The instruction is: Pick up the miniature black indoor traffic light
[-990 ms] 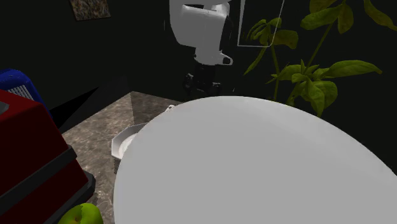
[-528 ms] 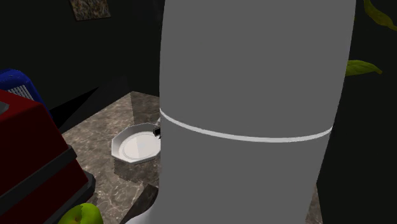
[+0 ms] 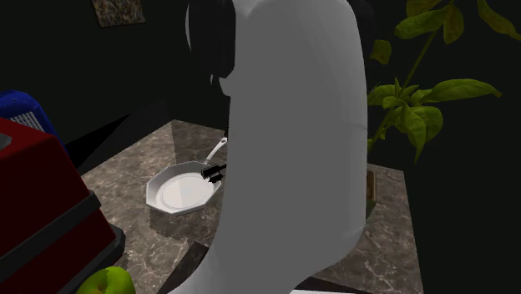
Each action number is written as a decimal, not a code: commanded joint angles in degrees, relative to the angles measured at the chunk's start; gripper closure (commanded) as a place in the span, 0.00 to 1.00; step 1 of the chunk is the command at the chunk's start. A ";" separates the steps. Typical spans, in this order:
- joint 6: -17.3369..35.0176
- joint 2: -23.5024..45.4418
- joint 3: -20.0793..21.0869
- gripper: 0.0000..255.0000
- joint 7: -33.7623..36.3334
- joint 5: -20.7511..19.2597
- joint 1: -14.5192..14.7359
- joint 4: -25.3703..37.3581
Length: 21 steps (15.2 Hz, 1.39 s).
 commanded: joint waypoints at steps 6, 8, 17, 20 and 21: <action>-1.23 11.34 0.00 0.00 1.53 -0.42 1.95 10.93; -0.38 12.37 -0.06 0.00 1.37 -0.46 2.02 11.10; 0.66 13.75 -0.12 1.00 1.17 -0.51 2.12 11.41; 0.65 13.75 -0.12 1.00 1.18 -0.51 2.12 11.43; 0.65 13.74 -0.12 1.00 1.18 -0.51 2.13 11.41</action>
